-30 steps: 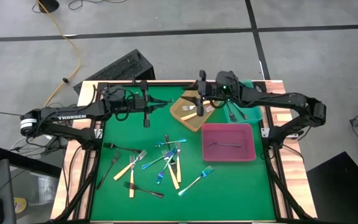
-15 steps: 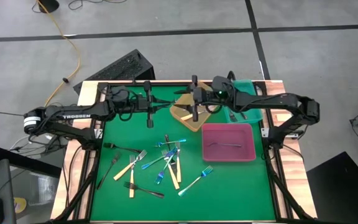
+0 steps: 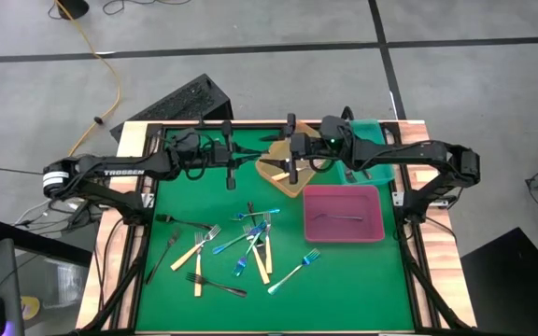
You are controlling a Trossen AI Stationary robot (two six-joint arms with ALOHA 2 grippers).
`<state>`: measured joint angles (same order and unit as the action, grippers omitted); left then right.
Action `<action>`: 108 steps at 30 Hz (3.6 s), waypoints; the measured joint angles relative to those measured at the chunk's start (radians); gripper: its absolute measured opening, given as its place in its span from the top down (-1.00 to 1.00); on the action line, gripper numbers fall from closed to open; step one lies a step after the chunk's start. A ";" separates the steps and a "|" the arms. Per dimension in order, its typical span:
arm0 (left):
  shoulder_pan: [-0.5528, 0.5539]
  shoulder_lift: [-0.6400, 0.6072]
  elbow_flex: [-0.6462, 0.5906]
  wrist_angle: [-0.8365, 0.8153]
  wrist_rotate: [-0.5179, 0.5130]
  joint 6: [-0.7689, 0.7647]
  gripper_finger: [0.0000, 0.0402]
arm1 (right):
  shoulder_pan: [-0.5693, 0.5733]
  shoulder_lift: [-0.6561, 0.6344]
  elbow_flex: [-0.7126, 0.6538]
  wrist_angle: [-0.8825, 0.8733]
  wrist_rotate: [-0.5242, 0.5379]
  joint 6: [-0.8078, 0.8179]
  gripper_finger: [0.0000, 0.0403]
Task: Sort silverware by color (type)
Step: Put the blue fork into the pink bin
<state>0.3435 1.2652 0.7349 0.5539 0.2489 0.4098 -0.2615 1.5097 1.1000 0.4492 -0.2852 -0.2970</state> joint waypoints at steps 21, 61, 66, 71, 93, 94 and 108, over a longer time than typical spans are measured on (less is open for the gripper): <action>0.000 0.014 0.000 0.036 0.080 -0.037 1.00 | 0.007 0.000 0.000 -0.030 -0.002 -0.026 -0.02; -0.004 0.039 0.048 -0.118 -0.104 -0.106 0.63 | -0.003 0.000 -0.001 -0.079 0.012 0.035 0.80; -0.005 0.039 0.119 -0.293 -0.158 -0.100 0.42 | -0.019 0.000 -0.001 -0.128 0.026 0.108 0.80; -0.004 0.037 0.171 -0.455 -0.198 -0.074 0.33 | -0.032 -0.032 0.002 -0.287 0.081 0.149 0.80; -0.004 0.036 0.290 -0.797 -0.369 -0.010 0.34 | 0.021 -0.128 0.257 -1.465 0.138 0.361 0.80; -0.004 0.036 0.290 -0.797 -0.370 -0.010 0.34 | 0.029 -0.128 0.245 -1.493 0.138 0.378 0.80; -0.004 0.036 0.290 -0.809 -0.359 -0.039 0.34 | 0.121 -0.131 0.044 -1.557 0.096 0.475 0.80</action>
<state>0.3393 1.3014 1.0252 -0.2555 -0.1096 0.3706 -0.1410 1.3786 1.1439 -1.1079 -0.1894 0.1780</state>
